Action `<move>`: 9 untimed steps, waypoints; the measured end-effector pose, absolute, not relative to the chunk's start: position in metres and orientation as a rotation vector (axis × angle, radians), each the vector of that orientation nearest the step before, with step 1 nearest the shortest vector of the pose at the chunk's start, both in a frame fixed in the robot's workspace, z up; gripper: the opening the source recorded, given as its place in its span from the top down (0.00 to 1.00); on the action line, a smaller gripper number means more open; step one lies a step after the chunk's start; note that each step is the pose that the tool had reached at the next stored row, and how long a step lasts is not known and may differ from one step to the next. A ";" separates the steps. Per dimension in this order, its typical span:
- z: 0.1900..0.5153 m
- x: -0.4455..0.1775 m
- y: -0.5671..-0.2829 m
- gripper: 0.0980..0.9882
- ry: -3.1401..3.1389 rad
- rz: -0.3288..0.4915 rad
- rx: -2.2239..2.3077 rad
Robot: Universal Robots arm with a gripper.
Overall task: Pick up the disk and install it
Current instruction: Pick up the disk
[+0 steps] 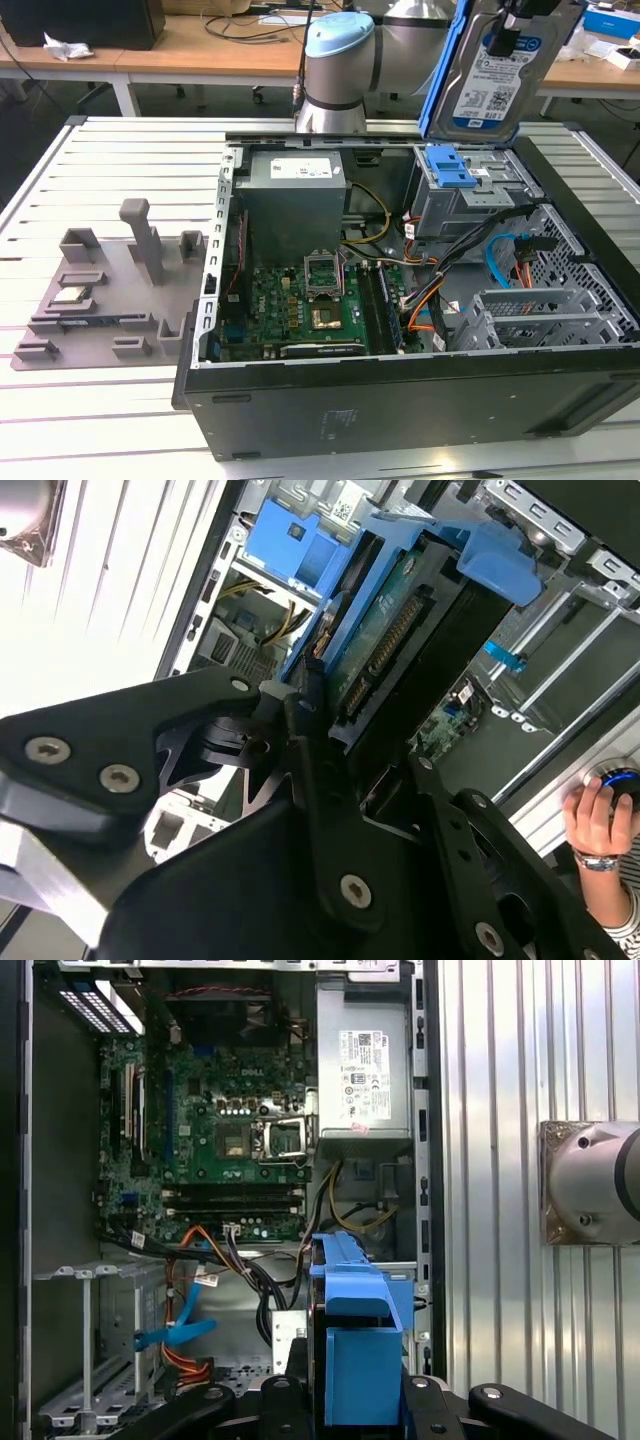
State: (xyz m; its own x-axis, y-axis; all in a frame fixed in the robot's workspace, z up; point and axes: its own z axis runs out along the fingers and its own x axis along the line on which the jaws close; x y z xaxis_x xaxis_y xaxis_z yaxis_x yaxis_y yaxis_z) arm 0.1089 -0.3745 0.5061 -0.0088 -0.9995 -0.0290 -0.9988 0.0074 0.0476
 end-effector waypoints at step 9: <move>0.506 0.101 -0.381 0.70 -2.221 -0.085 2.202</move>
State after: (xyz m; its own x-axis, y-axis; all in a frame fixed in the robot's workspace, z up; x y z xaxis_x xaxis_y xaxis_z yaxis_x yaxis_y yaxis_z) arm 0.1010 -0.3810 0.5056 -0.0089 -0.9995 -0.0289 -0.9988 0.0075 0.0477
